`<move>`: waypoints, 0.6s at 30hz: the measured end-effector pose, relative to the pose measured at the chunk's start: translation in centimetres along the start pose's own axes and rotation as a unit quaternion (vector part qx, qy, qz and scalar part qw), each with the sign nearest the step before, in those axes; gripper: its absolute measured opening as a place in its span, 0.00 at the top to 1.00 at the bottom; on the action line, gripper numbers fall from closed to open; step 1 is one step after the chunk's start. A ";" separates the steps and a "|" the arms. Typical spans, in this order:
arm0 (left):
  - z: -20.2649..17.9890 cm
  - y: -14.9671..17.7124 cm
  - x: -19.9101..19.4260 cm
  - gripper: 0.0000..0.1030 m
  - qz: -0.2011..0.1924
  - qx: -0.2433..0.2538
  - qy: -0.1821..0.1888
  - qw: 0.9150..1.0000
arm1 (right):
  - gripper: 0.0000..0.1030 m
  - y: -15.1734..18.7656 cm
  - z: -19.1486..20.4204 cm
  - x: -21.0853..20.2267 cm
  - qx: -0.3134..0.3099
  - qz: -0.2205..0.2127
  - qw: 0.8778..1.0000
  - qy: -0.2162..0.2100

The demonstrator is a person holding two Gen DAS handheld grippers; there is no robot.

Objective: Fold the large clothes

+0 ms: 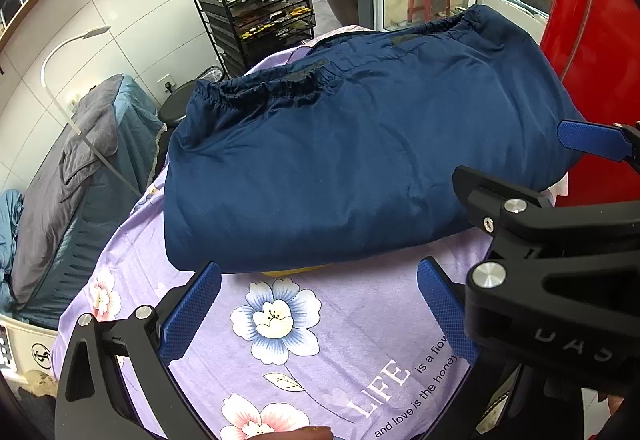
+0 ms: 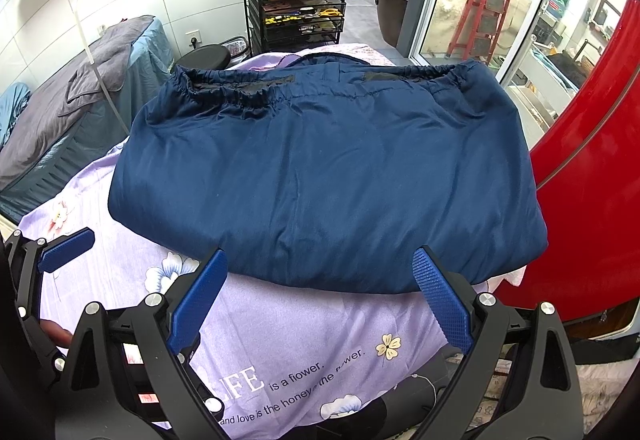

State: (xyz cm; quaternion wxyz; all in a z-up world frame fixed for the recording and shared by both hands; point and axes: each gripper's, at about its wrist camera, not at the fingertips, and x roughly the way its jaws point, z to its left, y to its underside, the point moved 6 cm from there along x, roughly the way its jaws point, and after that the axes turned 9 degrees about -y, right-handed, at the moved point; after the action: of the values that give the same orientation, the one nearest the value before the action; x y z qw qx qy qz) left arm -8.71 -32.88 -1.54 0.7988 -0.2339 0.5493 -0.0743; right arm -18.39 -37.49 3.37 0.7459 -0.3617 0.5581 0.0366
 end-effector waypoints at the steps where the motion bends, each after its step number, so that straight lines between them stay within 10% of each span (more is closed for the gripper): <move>1: 0.0 0.0 0.0 0.06 0.000 0.000 -0.001 1.000 | 0.10 0.0 0.0 0.0 0.000 0.000 1.000 0.000; 18: 0.2 -0.2 -0.1 0.06 -0.003 -0.002 -0.007 1.000 | 0.10 0.2 -0.1 0.0 0.003 0.000 1.000 0.001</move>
State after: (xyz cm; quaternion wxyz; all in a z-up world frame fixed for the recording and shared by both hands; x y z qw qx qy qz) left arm -8.52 -32.97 -1.32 0.8018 -0.2378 0.5433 -0.0734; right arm -18.61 -37.40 3.28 0.7466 -0.3589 0.5591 0.0347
